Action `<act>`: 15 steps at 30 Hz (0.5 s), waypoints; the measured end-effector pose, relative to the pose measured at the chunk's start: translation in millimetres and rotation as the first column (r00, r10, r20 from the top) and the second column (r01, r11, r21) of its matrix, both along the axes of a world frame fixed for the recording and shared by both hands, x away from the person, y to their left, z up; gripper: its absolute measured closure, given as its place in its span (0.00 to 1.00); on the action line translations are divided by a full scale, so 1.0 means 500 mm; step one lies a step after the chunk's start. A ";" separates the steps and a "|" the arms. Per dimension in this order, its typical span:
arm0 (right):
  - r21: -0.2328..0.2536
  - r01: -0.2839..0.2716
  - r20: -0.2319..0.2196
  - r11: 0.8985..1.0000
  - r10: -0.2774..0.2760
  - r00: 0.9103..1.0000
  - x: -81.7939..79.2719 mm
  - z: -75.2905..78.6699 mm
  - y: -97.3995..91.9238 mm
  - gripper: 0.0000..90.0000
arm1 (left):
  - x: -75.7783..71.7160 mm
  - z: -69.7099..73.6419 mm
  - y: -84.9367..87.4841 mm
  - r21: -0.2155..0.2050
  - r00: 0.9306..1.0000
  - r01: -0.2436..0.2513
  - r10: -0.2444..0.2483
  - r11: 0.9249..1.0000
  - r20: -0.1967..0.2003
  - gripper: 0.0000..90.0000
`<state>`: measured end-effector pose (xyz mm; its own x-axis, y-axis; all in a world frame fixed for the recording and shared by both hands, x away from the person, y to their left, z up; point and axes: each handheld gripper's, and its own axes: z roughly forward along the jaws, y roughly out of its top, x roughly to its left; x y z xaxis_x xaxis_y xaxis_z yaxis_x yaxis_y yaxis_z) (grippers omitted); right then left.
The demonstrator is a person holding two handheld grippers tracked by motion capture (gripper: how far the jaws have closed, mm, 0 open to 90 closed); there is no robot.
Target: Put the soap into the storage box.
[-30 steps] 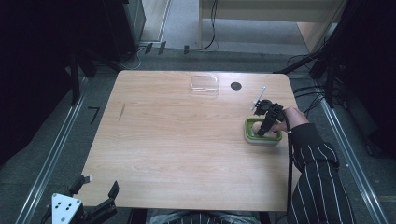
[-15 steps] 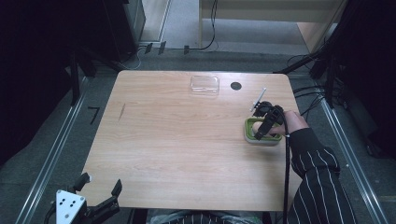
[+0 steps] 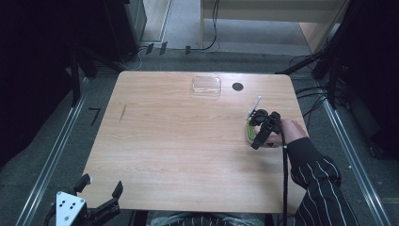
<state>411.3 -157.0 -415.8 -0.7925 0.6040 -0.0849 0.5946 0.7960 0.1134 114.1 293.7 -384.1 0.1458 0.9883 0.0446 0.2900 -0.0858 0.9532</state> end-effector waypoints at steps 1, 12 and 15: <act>0.005 -0.005 0.000 1.000 0.005 1.000 -0.004 -0.001 0.003 0.01 | 0.000 0.000 0.001 -0.002 1.000 -0.001 0.001 1.000 0.000 0.08; -0.021 -0.041 0.013 0.999 0.041 0.999 -0.059 -0.007 0.043 0.00 | 0.004 0.000 -0.001 -0.005 1.000 0.007 -0.007 1.000 0.000 0.08; -0.033 -0.048 0.018 0.998 0.048 0.999 -0.075 -0.010 0.050 0.00 | 0.004 0.000 -0.001 -0.004 1.000 0.008 -0.008 1.000 0.001 0.08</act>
